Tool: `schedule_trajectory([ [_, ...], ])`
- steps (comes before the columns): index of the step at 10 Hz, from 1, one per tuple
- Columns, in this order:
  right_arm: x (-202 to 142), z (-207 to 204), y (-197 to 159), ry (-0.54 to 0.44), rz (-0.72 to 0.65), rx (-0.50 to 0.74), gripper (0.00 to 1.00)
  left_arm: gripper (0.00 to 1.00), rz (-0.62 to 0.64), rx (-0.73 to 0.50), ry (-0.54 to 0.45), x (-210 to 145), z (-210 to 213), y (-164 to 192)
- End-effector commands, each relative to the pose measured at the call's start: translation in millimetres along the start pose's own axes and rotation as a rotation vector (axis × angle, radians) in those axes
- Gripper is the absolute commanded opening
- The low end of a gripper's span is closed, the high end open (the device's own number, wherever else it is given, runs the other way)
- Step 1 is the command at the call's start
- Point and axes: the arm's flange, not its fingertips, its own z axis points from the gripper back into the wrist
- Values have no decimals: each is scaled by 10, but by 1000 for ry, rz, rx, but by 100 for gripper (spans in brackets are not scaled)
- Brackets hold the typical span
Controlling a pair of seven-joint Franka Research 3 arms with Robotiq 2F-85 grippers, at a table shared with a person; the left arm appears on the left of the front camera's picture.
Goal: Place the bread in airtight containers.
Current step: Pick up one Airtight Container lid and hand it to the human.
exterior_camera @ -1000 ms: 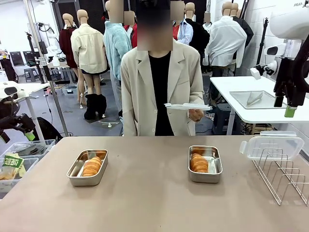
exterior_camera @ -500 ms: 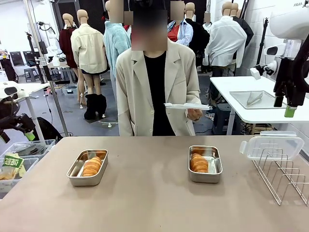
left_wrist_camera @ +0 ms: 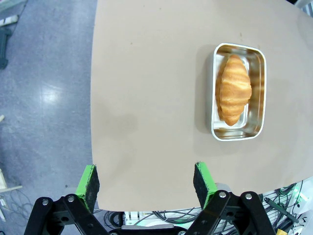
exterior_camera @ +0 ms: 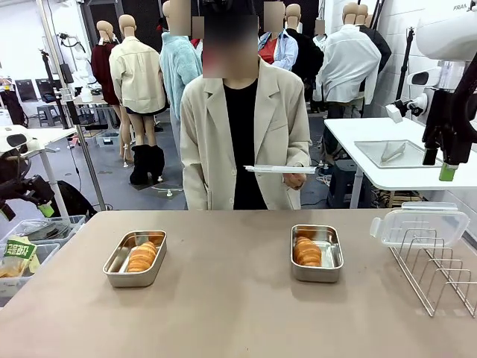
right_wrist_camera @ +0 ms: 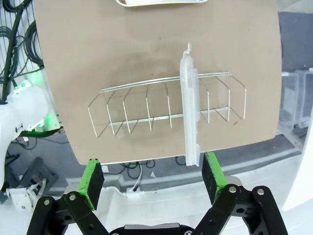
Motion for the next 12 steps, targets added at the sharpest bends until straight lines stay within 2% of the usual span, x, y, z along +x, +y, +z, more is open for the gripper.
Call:
schedule_trajectory([
  [1, -9, 19, -22, -1, 10, 4, 100, 100, 15, 8, -10, -9, -2, 2],
  [12, -9, 19, -22, -1, 10, 4, 100, 100, 15, 8, -10, -9, -2, 2],
])
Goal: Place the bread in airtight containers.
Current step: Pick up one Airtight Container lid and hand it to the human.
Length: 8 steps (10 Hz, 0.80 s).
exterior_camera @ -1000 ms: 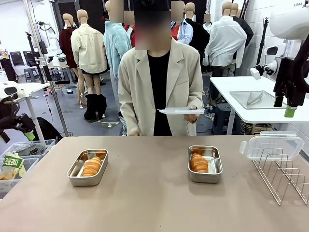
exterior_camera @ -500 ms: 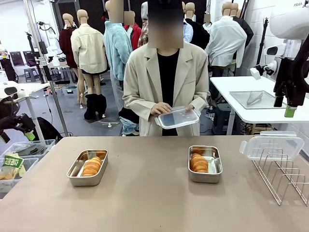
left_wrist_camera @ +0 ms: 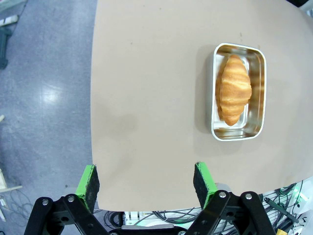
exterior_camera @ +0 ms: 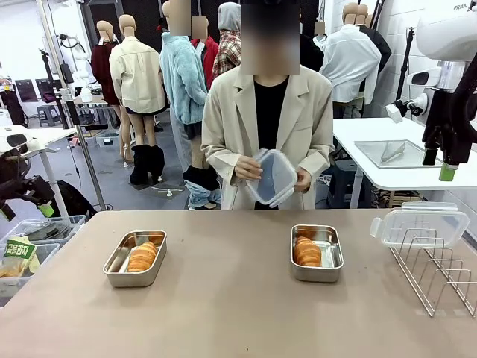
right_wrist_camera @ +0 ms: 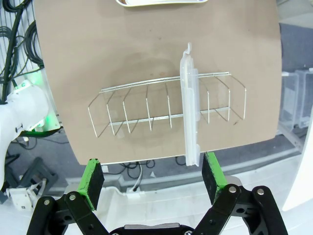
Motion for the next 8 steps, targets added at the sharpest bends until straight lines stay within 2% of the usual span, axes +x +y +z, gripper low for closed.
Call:
schedule_trajectory([
  [1, -9, 19, -22, -1, 10, 4, 100, 100, 15, 8, -10, -9, -2, 2],
  [8, -9, 19, -22, -1, 10, 4, 100, 100, 15, 8, -10, -9, -2, 2],
])
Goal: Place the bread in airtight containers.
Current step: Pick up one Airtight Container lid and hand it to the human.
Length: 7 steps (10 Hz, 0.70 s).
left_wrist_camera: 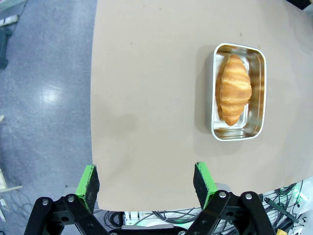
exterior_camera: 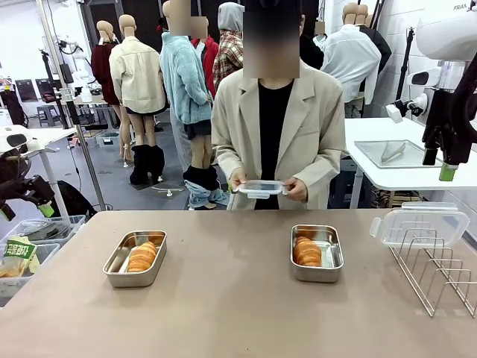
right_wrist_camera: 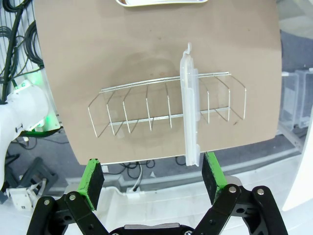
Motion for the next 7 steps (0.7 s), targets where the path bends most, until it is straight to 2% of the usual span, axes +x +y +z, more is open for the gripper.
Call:
schedule_trajectory([
  [1, -8, 19, -22, -1, 10, 4, 100, 100, 15, 8, -10, -9, -2, 2],
  [7, -8, 19, -22, -1, 10, 4, 100, 100, 15, 8, -10, -9, -2, 2],
])
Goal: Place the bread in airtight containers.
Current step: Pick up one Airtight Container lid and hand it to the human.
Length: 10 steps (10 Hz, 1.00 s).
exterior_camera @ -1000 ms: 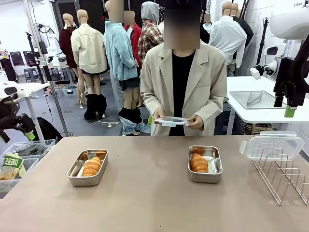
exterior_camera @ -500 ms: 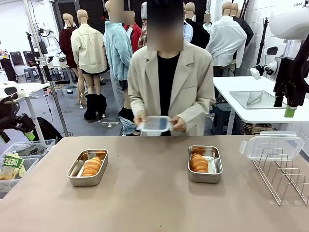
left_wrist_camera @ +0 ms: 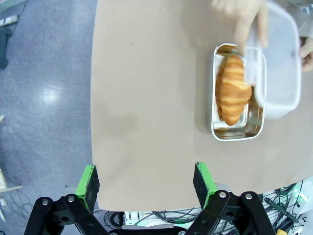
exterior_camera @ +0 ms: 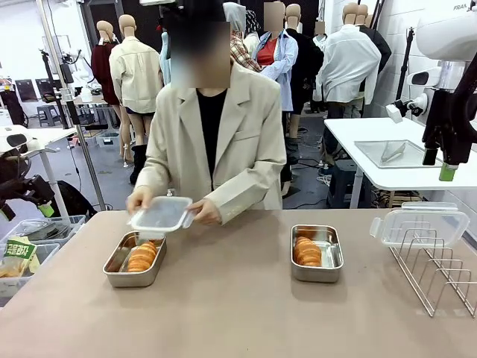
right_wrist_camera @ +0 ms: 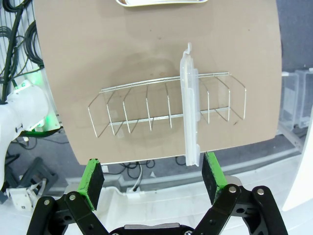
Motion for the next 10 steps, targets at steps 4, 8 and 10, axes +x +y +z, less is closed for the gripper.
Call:
schedule_trajectory([
  [4, -9, 19, -22, -1, 10, 4, 100, 100, 15, 8, -10, -9, -2, 2],
  [8, -9, 19, -22, -1, 10, 4, 100, 100, 15, 8, -10, -9, -2, 2],
  [10, -9, 19, -22, -1, 10, 4, 100, 100, 15, 8, -10, -9, -2, 2],
])
